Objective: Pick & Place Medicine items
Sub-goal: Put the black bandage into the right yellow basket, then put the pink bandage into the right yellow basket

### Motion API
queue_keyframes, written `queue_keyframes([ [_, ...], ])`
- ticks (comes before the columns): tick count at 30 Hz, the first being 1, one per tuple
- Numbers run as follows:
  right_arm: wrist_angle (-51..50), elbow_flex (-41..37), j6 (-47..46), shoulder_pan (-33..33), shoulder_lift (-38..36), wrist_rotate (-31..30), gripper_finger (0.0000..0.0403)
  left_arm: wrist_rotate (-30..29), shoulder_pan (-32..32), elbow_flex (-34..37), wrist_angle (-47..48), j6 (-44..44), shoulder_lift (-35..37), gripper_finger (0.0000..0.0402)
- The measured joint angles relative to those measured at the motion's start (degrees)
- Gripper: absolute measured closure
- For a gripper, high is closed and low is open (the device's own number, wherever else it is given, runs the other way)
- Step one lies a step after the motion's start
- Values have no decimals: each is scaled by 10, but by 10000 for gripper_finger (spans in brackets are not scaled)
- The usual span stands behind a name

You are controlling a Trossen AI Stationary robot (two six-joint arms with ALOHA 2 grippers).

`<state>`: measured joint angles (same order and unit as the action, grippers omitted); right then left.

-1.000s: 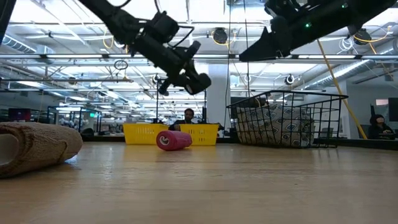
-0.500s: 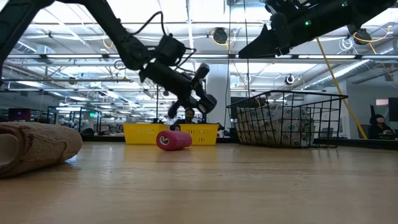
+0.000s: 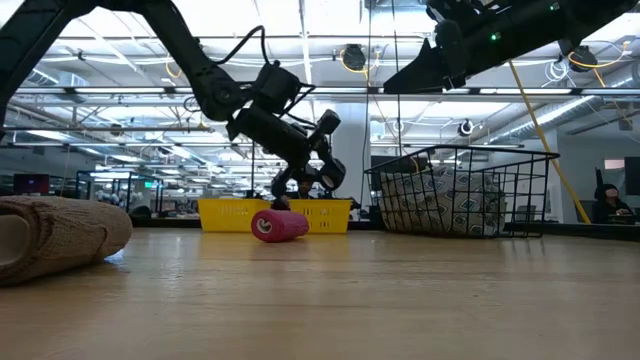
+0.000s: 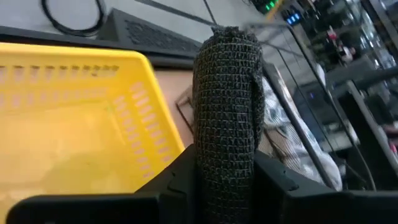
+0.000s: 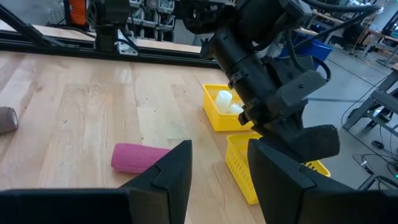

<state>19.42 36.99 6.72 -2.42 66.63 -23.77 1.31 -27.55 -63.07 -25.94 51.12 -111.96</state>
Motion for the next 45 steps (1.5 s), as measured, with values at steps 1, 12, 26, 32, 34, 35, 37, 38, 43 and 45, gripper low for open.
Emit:
queue_keyframes([
  [1, 0, 0, 0, 0, 0, 0, 259, -6, 0, 0, 1, 7, 0, 294],
  [12, 0, 0, 0, 0, 0, 0, 263, -44, 0, 0, 3, 16, 0, 200],
  [26, 0, 0, 0, 0, 0, 0, 264, -44, 0, 0, -1, 32, 0, 141],
  [32, 0, 0, 0, 0, 0, 0, 264, -44, 0, 0, -1, 25, 0, 139],
  [34, 0, 0, 0, 0, 0, 0, 264, -44, 0, 0, -1, 12, 0, 142],
  [35, 0, 0, 0, 0, 0, 0, 264, -44, 0, 0, -1, 6, 0, 143],
  [37, 0, 0, 0, 0, 0, 0, 264, -40, 0, 0, -6, 2, 0, 143],
  [38, 0, 0, 0, 0, 0, 0, 264, -30, 0, 0, -11, 2, 0, 143],
  [43, -2, 0, 0, 0, 0, 0, 264, 94, -8, 0, -85, 2, 0, 141],
  [45, -6, 0, 0, 0, 0, 0, 264, 179, -14, 0, -131, 11, 0, 144],
])
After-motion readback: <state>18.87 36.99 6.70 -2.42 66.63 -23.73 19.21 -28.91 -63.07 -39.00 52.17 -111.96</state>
